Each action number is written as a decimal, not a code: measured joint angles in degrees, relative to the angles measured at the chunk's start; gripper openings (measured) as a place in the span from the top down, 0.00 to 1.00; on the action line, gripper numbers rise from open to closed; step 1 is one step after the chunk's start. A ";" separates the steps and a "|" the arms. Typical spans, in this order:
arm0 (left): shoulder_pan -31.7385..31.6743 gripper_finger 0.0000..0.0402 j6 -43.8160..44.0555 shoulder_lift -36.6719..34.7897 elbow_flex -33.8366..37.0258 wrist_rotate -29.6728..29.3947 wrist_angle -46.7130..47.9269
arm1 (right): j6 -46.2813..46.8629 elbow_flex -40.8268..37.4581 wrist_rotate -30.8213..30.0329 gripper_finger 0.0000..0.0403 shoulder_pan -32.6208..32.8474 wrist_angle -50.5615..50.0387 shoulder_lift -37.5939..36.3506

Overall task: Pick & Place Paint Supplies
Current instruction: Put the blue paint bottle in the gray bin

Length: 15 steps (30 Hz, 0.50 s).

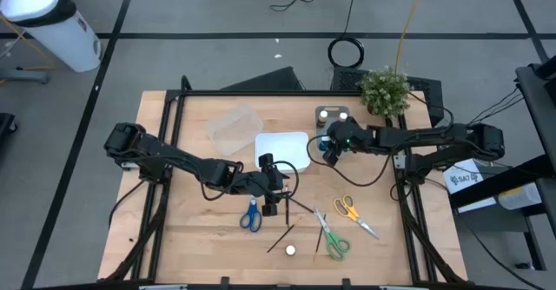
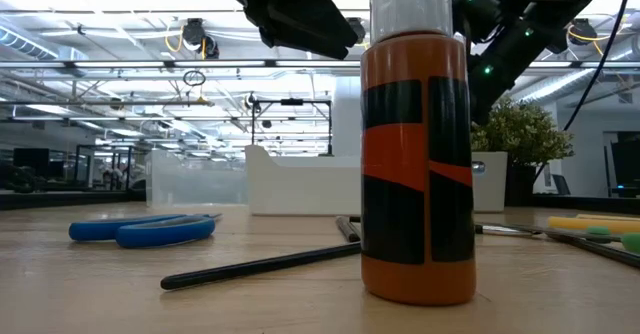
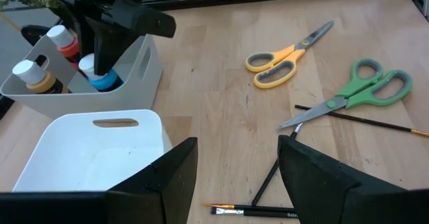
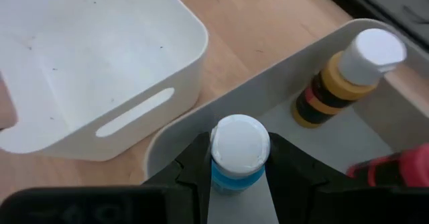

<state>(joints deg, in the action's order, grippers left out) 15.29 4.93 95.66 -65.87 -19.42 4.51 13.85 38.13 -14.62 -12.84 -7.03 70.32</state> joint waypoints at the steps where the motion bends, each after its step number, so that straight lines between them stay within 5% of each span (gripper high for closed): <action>1: 0.00 0.47 0.11 0.00 0.00 0.00 0.01 | -0.01 0.00 0.51 0.75 0.02 0.25 0.02; 8: 0.00 0.47 0.11 0.00 0.00 0.00 0.02 | -0.19 0.00 1.32 0.74 0.04 0.44 0.00; 15: 0.00 0.47 0.09 0.00 0.00 0.02 0.02 | 0.19 0.02 1.30 0.52 0.04 1.09 0.00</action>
<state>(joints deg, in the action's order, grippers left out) 15.29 5.02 95.66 -65.87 -19.40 4.54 14.04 38.15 -13.32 -12.80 -5.94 70.32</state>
